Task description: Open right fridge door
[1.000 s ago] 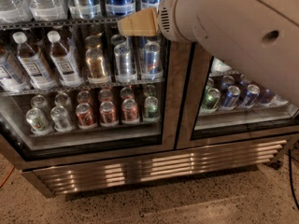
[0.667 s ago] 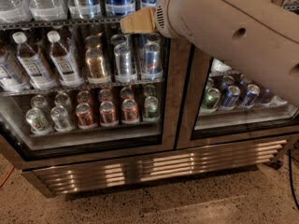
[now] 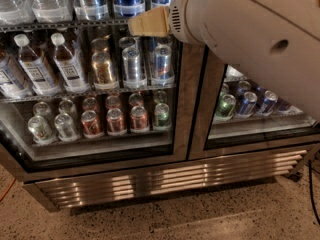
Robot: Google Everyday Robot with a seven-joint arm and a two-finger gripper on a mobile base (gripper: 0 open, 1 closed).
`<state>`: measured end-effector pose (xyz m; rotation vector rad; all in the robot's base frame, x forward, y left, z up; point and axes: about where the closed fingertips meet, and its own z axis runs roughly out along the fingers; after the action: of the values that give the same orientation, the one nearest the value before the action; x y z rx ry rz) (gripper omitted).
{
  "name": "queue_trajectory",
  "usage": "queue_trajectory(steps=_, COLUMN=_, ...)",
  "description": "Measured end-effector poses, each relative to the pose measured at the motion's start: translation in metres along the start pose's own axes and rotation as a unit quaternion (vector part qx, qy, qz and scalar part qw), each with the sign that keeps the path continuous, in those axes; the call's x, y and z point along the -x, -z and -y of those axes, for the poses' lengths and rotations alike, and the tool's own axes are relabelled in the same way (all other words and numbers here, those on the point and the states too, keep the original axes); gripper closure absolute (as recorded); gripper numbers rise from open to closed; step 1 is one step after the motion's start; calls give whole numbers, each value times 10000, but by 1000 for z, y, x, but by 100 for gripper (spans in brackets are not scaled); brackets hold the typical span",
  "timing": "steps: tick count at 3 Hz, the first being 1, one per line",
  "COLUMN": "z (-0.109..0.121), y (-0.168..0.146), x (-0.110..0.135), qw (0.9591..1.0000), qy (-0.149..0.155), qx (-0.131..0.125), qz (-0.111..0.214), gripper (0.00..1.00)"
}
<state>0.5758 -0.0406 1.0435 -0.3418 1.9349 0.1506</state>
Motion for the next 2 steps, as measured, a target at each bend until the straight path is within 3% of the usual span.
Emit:
queue_trajectory(steps=1, z=0, y=45, x=1, qw=9997, qy=148, qx=-98, qz=160, gripper=0)
queue_trajectory(steps=2, z=22, y=70, x=-8, qw=9994, qy=-76, qx=-305, qz=115, gripper=0)
